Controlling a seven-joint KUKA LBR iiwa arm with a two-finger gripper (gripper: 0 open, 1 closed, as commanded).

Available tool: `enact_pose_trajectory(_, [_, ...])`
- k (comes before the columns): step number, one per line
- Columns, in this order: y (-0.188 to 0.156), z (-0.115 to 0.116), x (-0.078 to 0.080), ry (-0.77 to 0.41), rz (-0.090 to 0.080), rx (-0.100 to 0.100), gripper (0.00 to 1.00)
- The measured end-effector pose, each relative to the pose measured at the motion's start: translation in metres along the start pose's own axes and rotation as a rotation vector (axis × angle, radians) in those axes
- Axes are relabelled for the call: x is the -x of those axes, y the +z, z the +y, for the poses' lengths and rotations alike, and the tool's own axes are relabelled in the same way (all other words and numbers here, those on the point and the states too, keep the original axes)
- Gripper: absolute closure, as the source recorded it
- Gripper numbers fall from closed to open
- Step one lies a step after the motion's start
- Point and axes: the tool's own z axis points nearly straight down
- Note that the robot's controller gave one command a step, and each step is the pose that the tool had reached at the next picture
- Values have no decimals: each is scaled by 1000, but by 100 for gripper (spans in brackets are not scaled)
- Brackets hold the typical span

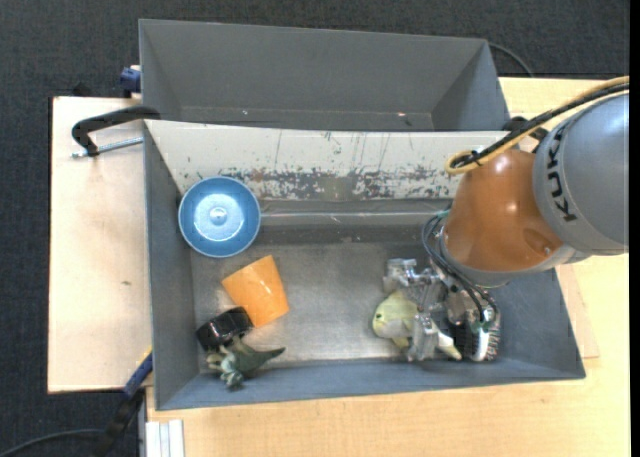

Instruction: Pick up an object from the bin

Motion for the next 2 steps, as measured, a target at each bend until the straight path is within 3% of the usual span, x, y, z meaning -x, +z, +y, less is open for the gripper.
enact_pose_trajectory(1, [-4,-1,2,0,-8,-3,100])
enact_pose_trajectory(2, [-166,-1,-2,-367,-18,-8,100])
